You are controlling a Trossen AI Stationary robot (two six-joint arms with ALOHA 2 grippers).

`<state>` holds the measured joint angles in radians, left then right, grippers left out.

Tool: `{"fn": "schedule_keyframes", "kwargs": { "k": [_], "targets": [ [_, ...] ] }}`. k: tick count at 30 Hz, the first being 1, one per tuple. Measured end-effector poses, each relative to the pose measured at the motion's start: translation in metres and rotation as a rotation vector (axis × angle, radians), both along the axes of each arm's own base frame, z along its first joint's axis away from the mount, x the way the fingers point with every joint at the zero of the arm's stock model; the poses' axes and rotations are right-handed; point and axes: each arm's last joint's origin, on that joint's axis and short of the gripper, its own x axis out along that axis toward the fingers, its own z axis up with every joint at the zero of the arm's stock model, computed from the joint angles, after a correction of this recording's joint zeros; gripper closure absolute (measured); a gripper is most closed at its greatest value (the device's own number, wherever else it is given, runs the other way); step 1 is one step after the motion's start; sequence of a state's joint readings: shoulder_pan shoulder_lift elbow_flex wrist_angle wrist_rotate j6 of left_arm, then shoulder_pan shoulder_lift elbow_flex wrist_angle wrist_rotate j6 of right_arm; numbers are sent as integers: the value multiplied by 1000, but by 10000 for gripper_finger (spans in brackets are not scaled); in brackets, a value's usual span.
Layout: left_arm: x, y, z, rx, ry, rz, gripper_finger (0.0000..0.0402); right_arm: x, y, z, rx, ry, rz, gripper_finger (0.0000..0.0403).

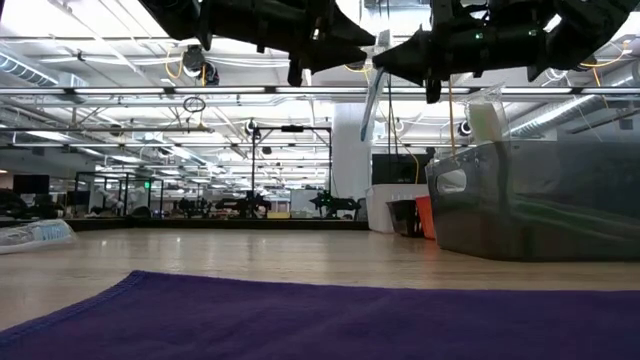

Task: Pick & Place Toothbrushes
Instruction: Put the blue toothbrush into the white bin

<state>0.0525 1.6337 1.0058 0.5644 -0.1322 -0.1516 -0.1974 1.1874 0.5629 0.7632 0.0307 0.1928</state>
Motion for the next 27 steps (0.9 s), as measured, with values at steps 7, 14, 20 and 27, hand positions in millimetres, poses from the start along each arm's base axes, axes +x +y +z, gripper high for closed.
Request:
{"fn": "schedule_keyframes", "kwargs": {
  "k": [7, 14, 20, 27],
  "targets": [
    [0, 2, -2, -4, 24, 5, 256, -9, -23, 3, -7, 0, -104, 391],
    [0, 2, -5, -7, 46, 5, 256, -21, -54, 1, 8, 13, -261, 391],
    [-1, 2, -5, -3, 50, 5, 256, -34, -77, 1, 26, 10, -441, 391],
    [-1, 2, -5, 21, 58, 3, 256, -40, -97, -8, 64, 24, -544, 391]
  ]
}}
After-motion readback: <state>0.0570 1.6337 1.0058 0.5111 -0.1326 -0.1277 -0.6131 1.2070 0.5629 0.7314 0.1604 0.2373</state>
